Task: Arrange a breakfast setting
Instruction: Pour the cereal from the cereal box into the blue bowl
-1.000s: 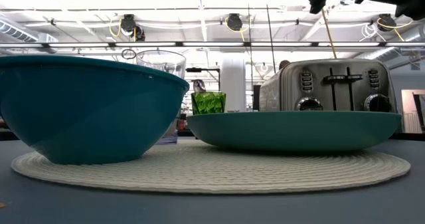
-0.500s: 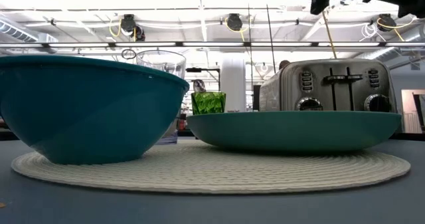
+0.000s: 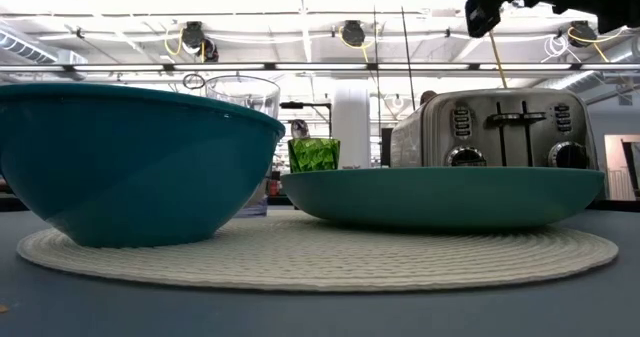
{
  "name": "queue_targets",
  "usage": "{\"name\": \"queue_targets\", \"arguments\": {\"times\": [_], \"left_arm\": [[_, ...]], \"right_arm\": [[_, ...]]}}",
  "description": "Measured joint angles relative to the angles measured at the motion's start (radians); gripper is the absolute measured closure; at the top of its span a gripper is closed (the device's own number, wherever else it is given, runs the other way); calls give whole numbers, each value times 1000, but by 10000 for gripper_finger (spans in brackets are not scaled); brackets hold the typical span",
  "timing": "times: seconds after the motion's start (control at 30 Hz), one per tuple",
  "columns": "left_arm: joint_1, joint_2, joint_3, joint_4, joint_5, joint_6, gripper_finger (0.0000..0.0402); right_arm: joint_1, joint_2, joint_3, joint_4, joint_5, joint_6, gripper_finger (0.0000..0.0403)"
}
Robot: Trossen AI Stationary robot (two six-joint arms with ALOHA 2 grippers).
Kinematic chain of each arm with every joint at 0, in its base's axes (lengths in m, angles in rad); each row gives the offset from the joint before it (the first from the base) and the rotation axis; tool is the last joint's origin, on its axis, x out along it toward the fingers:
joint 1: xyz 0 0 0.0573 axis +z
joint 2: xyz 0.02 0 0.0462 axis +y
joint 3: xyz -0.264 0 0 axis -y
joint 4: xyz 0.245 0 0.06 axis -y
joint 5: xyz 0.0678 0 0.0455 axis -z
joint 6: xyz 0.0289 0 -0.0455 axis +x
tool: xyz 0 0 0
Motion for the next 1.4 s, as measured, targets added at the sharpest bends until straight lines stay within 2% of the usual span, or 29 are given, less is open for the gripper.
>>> {"name": "queue_targets", "arguments": {"times": [0.27,0.5,0.93,1.23,1.4], "left_arm": [[0,-71,-254,171,0,-70,204],[0,-76,-368,306,0,-65,204],[0,-76,-385,330,0,-62,204],[0,-76,-385,330,0,-63,204],[0,-76,-385,329,0,-70,204]], "right_arm": [[0,2,0,-145,-38,47,204],[1,2,0,-188,-111,38,204],[1,5,0,-289,-132,-13,204],[1,5,0,-361,-101,-32,204],[1,5,0,-328,-103,-38,204]]}}
